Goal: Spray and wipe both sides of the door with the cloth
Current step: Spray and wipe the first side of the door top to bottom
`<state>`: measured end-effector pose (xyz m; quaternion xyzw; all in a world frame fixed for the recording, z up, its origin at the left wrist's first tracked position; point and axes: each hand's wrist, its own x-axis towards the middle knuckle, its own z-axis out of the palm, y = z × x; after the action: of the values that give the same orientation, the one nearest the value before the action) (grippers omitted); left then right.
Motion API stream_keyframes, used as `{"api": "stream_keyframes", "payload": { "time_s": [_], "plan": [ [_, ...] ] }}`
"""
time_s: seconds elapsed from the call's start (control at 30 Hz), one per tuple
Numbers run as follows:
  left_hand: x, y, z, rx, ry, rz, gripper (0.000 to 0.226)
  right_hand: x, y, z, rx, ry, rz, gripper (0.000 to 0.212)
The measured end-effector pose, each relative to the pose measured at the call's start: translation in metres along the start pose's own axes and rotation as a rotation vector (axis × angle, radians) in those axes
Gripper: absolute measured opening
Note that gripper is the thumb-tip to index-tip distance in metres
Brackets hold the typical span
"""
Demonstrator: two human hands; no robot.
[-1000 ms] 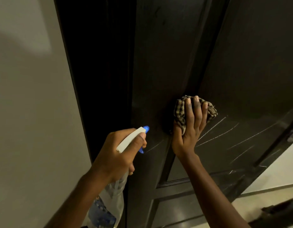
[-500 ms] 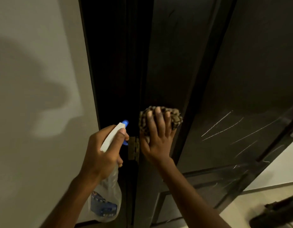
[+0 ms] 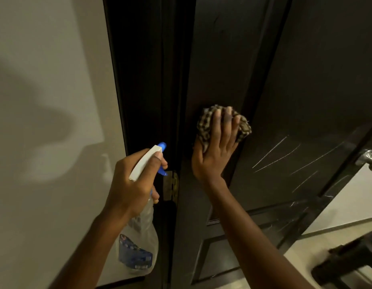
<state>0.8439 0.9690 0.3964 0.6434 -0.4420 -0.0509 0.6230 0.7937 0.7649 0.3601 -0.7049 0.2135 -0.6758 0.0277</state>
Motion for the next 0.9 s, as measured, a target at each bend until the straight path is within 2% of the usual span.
{"api": "stream_keyframes", "payload": {
  "time_s": [0.13, 0.2, 0.3, 0.37, 0.47, 0.53, 0.6, 0.77, 0.9],
  "plan": [
    [0.003, -0.004, 0.006, -0.018, -0.006, -0.007, 0.035, -0.069, 0.029, -0.002, -0.121, -0.229, -0.374, 0.063],
    [0.005, -0.003, 0.011, -0.019, -0.017, -0.002, 0.035, -0.108, 0.057, -0.011, -0.165, -0.325, -0.449, 0.063],
    [0.009, 0.000, 0.017, -0.028, -0.026, 0.000, 0.036, -0.129, 0.076, -0.023, -0.124, -0.371, -0.345, 0.060],
    [0.010, 0.003, 0.019, -0.024, -0.040, 0.008, 0.035, -0.120, 0.072, -0.025, -0.050, -0.339, -0.258, 0.061],
    [0.013, 0.005, 0.022, -0.028, -0.045, 0.013, 0.034, -0.077, 0.049, -0.018, 0.068, -0.179, -0.063, 0.073],
    [0.015, 0.005, 0.024, -0.029, -0.043, 0.018, 0.033, -0.041, 0.030, -0.012, 0.092, -0.096, 0.032, 0.070],
    [0.017, 0.006, 0.027, -0.029, -0.049, 0.033, 0.033, -0.021, 0.016, -0.008, 0.066, -0.086, 0.005, 0.061],
    [0.017, 0.011, 0.039, -0.034, -0.074, 0.079, 0.024, -0.057, 0.041, -0.013, -0.061, -0.244, -0.326, 0.057],
    [0.013, 0.009, 0.048, -0.025, -0.080, 0.084, 0.032, -0.072, 0.066, -0.029, -0.019, -0.329, -0.295, 0.059]
  ]
}}
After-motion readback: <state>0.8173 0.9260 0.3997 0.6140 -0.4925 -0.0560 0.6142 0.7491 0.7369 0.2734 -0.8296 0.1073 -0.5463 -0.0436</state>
